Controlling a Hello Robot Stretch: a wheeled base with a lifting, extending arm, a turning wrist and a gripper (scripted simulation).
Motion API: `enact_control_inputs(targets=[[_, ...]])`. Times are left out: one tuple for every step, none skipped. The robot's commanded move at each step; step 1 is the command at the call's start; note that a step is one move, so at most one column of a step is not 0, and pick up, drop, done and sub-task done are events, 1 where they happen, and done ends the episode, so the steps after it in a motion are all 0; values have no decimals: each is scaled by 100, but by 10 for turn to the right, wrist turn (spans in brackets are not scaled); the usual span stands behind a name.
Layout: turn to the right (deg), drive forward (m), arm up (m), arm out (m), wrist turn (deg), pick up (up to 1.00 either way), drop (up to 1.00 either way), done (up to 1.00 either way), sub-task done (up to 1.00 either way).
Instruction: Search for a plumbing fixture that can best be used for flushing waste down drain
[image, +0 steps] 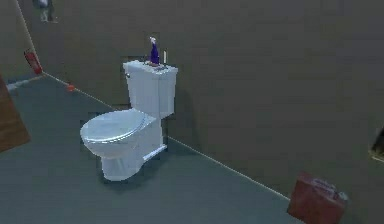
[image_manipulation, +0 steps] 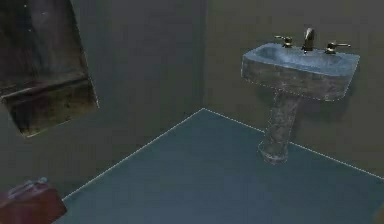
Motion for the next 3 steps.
enact_control_inputs(targets=[[-450,0,0,0,0,0,0,0,0],[-60,0,0,0,0,0,0,0,0],[0,95,0,0,0,0,0,0,0]])
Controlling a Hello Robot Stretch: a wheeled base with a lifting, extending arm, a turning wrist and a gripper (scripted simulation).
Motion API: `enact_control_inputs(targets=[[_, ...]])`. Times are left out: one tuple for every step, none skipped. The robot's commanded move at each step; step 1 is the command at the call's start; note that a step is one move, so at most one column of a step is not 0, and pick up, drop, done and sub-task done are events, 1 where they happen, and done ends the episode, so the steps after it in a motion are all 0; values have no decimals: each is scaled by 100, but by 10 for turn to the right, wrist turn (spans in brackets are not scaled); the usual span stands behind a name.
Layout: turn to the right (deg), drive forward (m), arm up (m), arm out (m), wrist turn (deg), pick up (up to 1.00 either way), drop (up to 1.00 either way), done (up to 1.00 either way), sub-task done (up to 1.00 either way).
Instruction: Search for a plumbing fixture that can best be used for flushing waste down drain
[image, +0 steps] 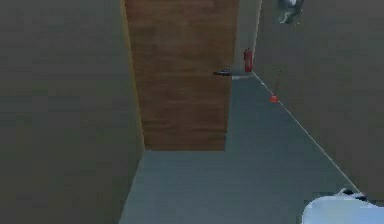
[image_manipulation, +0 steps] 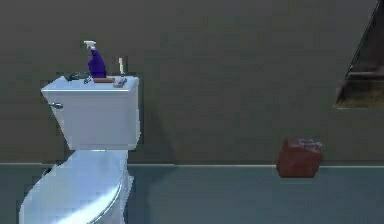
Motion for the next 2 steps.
enact_control_inputs(targets=[[450,0,0,0,0,0,0,0,0],[0,0,0,0,0,0,0,100,0]])
